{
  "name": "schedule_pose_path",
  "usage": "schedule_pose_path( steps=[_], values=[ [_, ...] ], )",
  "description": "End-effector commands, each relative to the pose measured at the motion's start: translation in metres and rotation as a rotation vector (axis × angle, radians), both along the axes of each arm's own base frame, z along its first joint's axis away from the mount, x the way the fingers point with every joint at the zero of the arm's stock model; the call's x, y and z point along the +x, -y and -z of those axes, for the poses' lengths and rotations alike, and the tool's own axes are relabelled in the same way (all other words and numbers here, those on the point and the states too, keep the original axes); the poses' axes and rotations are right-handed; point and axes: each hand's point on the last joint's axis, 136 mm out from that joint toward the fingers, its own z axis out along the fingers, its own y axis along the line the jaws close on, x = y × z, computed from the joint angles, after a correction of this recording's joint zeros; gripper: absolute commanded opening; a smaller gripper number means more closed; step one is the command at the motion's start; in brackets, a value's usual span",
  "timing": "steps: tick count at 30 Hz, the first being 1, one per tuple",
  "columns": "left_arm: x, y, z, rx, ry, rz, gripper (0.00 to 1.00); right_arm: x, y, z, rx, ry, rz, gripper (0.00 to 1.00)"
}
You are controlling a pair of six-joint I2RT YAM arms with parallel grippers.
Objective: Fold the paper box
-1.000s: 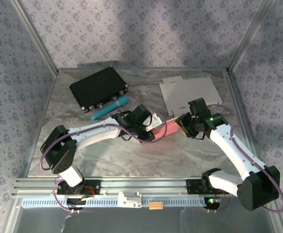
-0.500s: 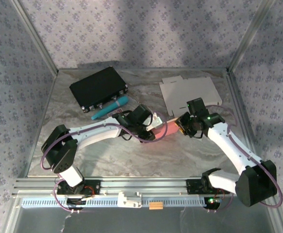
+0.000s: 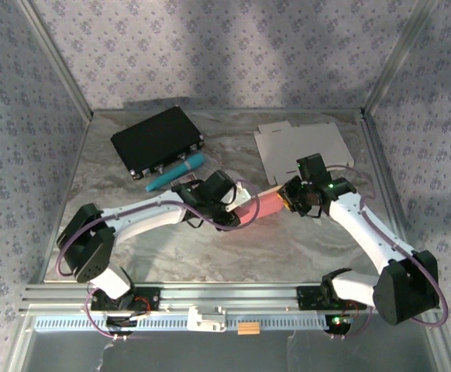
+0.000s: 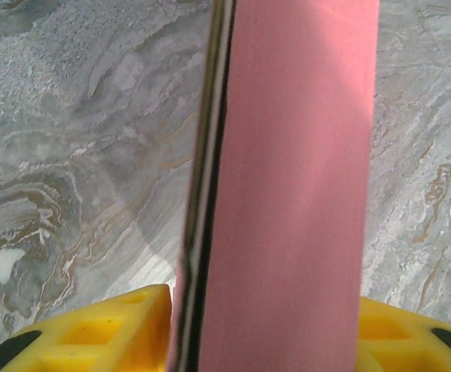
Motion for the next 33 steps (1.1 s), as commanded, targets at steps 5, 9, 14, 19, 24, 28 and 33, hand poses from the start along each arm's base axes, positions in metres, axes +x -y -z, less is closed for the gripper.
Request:
schedule_pose_path(
  steps=[5, 9, 14, 19, 24, 28, 33],
  values=[
    [0.005, -0.008, -0.048, -0.123, 0.014, -0.126, 0.50, -0.014, 0.006, 0.015, -0.051, -0.092, 0.005, 0.28],
    [0.006, -0.016, -0.063, -0.175, 0.003, -0.179, 0.51, -0.014, 0.005, 0.016, -0.050, -0.096, 0.000, 0.29],
    [0.012, -0.022, -0.068, -0.153, 0.010, -0.197, 0.52, -0.013, 0.005, 0.015, -0.050, -0.095, -0.001, 0.29],
    [0.013, -0.009, -0.069, -0.163, -0.011, -0.139, 0.52, -0.012, 0.004, 0.014, -0.049, -0.092, 0.000, 0.29],
    [0.008, 0.006, -0.057, -0.116, 0.022, -0.040, 0.55, -0.011, 0.003, 0.014, -0.043, -0.092, -0.004, 0.29],
    [0.009, 0.012, -0.043, -0.038, 0.064, -0.004, 0.55, -0.010, 0.003, 0.012, -0.042, -0.088, -0.003, 0.29],
    [0.011, 0.023, -0.034, 0.027, 0.129, 0.040, 0.50, -0.010, 0.002, 0.011, -0.038, -0.087, -0.005, 0.29]
  ],
)
